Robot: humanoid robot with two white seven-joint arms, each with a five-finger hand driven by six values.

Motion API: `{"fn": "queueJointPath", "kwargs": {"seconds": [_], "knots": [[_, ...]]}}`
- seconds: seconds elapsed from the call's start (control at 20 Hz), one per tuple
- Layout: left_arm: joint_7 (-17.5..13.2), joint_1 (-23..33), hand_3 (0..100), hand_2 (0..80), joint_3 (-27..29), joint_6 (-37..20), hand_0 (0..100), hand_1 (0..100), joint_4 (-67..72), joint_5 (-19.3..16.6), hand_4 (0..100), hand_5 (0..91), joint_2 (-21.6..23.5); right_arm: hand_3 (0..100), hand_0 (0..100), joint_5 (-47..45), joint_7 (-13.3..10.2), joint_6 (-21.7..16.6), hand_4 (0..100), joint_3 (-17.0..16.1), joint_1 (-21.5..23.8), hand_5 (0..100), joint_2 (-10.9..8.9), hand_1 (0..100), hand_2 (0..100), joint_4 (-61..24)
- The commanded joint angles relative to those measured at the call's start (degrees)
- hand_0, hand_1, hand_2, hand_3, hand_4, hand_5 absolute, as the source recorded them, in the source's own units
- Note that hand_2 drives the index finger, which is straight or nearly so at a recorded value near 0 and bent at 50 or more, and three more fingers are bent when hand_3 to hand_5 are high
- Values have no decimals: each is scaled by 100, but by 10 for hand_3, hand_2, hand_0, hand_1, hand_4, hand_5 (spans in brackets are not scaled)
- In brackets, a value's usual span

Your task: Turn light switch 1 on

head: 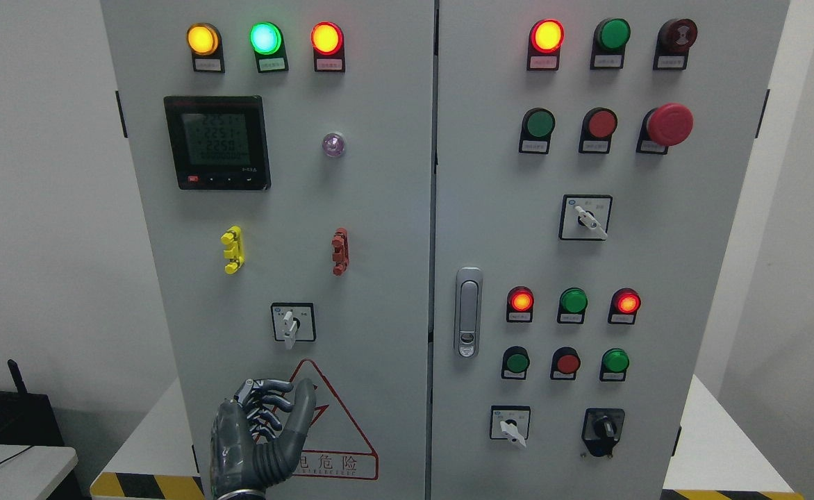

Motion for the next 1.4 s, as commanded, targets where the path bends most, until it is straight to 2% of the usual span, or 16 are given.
{"fn": "queueJointPath", "kwargs": {"seconds": [0.0,0.2,0.45,0.95,1.35], "knots": [[6,-132,713,470,163,53,212,506,36,-19,837,792,-140,0,120,-149,-2,1,0,114,0,0,0,389,0,-2],[6,-132,697,451,163,53,203,545,19,-28,827,792,-140,0,120,-149,-2,1,0,114,0,0,0,389,0,-2],[6,-210,678,423,242,53,144,584,10,-133,816,794,-140,0,120,-149,-2,1,0,114,0,0,0,389,0,-1],[-20,-377,676,423,339,123,124,571,10,-124,815,796,-148,0,120,-149,-2,1,0,114,0,0,0,389,0,-2],[-64,-650,691,447,330,281,151,571,10,-124,827,810,-157,0,120,-149,-2,1,0,114,0,0,0,389,0,-2]]}}
